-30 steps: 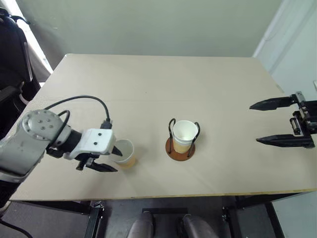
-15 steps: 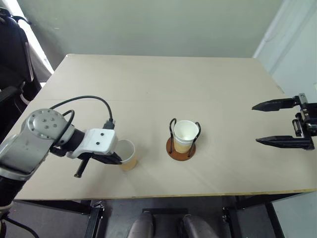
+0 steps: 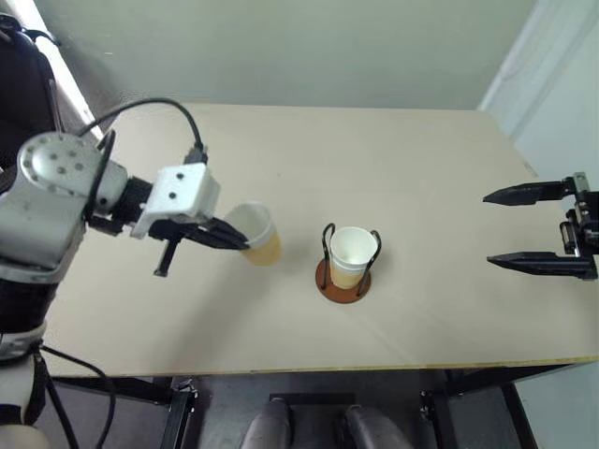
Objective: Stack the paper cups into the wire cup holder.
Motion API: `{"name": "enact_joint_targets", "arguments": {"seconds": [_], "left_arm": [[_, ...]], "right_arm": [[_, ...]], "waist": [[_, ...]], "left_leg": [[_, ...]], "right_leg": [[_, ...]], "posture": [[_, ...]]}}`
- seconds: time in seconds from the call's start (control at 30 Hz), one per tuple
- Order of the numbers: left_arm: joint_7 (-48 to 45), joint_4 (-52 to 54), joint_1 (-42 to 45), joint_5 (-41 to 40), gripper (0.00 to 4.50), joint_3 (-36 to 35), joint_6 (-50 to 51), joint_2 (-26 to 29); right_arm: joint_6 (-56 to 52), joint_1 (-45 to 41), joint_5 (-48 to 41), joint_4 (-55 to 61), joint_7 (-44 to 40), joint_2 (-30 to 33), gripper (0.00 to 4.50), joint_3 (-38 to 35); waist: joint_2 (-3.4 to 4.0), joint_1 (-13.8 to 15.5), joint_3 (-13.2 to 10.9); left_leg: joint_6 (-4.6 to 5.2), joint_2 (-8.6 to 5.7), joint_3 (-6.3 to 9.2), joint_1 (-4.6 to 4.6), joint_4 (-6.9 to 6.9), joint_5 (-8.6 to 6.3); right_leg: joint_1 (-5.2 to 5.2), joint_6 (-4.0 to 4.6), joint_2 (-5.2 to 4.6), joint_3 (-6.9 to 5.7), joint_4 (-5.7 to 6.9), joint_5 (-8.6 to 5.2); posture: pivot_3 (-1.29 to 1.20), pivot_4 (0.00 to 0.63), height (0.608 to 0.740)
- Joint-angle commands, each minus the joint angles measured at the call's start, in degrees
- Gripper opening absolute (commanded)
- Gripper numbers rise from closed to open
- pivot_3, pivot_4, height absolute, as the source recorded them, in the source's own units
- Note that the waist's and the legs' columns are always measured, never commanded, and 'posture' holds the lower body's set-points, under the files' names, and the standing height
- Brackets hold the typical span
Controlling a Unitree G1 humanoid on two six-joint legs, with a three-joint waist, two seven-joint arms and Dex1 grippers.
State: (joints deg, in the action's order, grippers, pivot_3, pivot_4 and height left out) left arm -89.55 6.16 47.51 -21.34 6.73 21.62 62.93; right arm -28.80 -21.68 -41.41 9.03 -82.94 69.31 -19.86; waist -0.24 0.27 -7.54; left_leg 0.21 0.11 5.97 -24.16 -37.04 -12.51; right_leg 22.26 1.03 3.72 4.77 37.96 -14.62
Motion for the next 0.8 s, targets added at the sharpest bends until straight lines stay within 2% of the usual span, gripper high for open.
{"name": "enact_joint_targets", "arguments": {"seconds": [0.03, 0.13, 0.3, 0.8], "left_arm": [[-1.47, -3.66, 10.88, -4.70, 0.05, -2.83, 1.89, -3.82], [-2.63, -5.21, 15.70, -9.67, 0.05, -3.07, 4.77, -7.66], [-2.95, -7.96, 19.73, -13.23, 0.05, 4.25, -0.40, -11.88], [-2.95, -23.28, 27.40, -11.50, 0.05, 25.18, -22.23, -18.30]], "right_arm": [[0.89, -1.02, 0.25, 0.60, 0.53, 0.99, 4.50, -2.59], [0.04, -1.20, -0.59, 1.21, 0.77, 1.20, 4.50, -3.27], [-5.68, 5.25, -4.81, 9.49, 0.83, 1.40, 4.50, -11.82], [-14.59, 15.40, -7.75, 21.36, 6.55, -0.46, 4.50, -26.46]], "waist": [[-0.02, 0.33, -0.01], [0.00, 0.38, 0.00], [0.12, 0.65, 0.01], [0.14, 0.69, -0.01]], "left_leg": [[0.00, 0.00, 0.03, -0.01, -0.04, 0.00], [0.08, -0.07, 0.07, -0.12, -0.13, -0.01], [0.22, -0.23, 0.01, -0.12, -0.16, -0.08], [0.67, -0.28, 0.00, -0.33, -1.07, -0.40]], "right_leg": [[-0.02, -0.02, 0.00, -0.01, 0.01, 0.01], [-0.01, -0.18, -0.04, 0.02, -0.08, 0.10], [-0.09, -0.48, -0.17, 0.08, -0.10, -0.05], [-0.32, -0.89, -0.21, 0.11, -0.08, -0.11]], "posture": [[0.00, 0.150, 0.740], [0.00, 0.150, 0.740], [0.00, 0.150, 0.740], [0.00, 0.150, 0.740]]}}
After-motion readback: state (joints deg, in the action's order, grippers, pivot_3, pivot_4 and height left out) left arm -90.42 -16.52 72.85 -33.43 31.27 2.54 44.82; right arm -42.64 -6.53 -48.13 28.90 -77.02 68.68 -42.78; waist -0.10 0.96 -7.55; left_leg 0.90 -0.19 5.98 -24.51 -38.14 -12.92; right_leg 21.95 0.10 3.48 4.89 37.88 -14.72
